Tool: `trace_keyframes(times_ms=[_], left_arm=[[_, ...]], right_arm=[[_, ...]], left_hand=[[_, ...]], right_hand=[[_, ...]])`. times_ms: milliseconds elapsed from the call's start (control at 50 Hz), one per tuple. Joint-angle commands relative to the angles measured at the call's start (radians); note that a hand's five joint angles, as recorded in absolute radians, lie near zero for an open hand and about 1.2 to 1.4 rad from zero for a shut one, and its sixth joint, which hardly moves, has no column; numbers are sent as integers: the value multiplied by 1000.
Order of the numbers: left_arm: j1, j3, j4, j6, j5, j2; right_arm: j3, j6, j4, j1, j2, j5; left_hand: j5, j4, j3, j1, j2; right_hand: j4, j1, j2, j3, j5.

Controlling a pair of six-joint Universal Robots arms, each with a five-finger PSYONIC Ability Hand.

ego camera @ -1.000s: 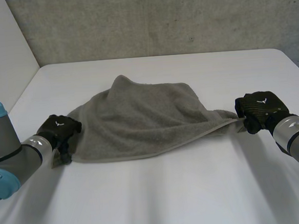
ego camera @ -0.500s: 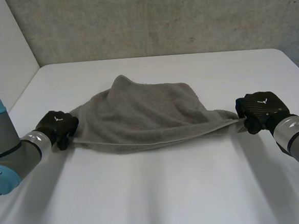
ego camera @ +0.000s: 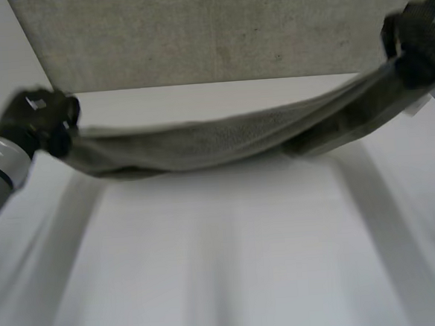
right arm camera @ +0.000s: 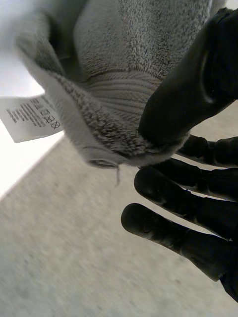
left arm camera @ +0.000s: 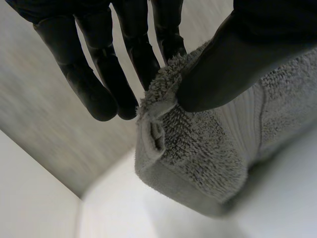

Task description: Fold the towel.

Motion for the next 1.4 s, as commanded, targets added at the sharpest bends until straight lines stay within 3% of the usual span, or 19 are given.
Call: trace_keyframes(times_ms=[20, 120, 160, 340, 400, 460, 500, 520, 540, 560, 600, 640, 720, 860, 940, 1000, 1160, 1240, 1400], left_arm=[[-1, 53, -27, -100, 0, 208], [-4, 74, -101, -97, -1, 159], [-28, 114, -147, -70, -20, 53], [-134, 361, -198, 150, -165, -298], [-152, 416, -193, 164, -175, -340], [-166, 539, -159, 156, -178, -394], [-175, 648, -65, 133, -181, -404], [-175, 648, -64, 133, -181, -404], [-179, 675, 10, 100, -182, -397], [-179, 676, 11, 99, -182, -397], [-183, 679, 185, -15, -175, -345], [-180, 674, 254, -81, -172, -314], [-145, 639, 232, -216, -155, -265], [-120, 475, 122, -221, -77, -277], [-119, 354, 118, -211, -72, -280], [-113, 228, 118, -180, -67, -282], [-54, -51, 147, 36, -56, -274], [-31, -151, 137, 127, -30, -217], [54, -248, 112, 99, 43, 80]], right_arm=[[-268, -114, 347, -3, 53, -61], [-325, -283, 474, 15, 151, -40], [-337, -349, 512, 39, 235, -8], [-508, -413, 465, 167, 467, 132], [-559, -413, 414, 190, 501, 146], [-642, -415, 265, 230, 549, 176], [-687, -421, 33, 256, 564, 221], [-687, -421, 32, 256, 564, 221], [-679, -422, -122, 268, 558, 238], [-679, -422, -123, 268, 558, 238], [-623, -421, -387, 277, 524, 249], [-587, -421, -449, 276, 486, 247], [-555, -419, -441, 277, 434, 242], [-483, -419, -222, 271, 473, 218], [-429, -426, -115, 268, 503, 198], [-340, -426, -46, 268, 515, 186], [-107, -427, -22, 254, 506, 184], [-6, -424, -20, 219, 385, 181], [77, -415, 53, 155, 100, 151]], left_hand=[[-263, -122, -147, -49, -105], [-263, -122, -147, -49, -105], [-263, -122, -147, -49, -105], [-263, -122, -147, -49, -105], [-263, -122, -147, -49, -105], [-263, -122, -147, -49, -105], [-263, -122, -147, -49, -105], [-263, -122, -147, -49, -105], [-263, -122, -147, -49, -105], [-263, -122, -147, -49, -105], [-263, -122, -147, -49, -105], [-263, -122, -147, -49, -105], [-263, -122, -147, -49, -105], [-263, -122, -147, -49, -105], [-263, -122, -147, -49, -105], [-263, -122, -147, -49, -105], [-263, -122, -147, -49, -105], [-263, -122, -147, -49, -105], [-263, -122, -147, -49, -105]], right_hand=[[48, 64, 69, 57, 53], [48, 64, 69, 57, 53], [48, 64, 69, 57, 53], [48, 64, 69, 57, 53], [48, 64, 69, 57, 53], [48, 64, 69, 57, 53], [48, 64, 69, 57, 53], [48, 64, 69, 57, 53], [48, 64, 69, 57, 53], [48, 64, 69, 57, 53], [48, 64, 69, 57, 53], [48, 64, 69, 57, 53], [48, 64, 69, 57, 53], [48, 64, 69, 57, 53], [48, 64, 69, 57, 53], [48, 64, 69, 57, 53], [48, 64, 69, 57, 53], [48, 64, 69, 57, 53], [48, 64, 69, 57, 53]])
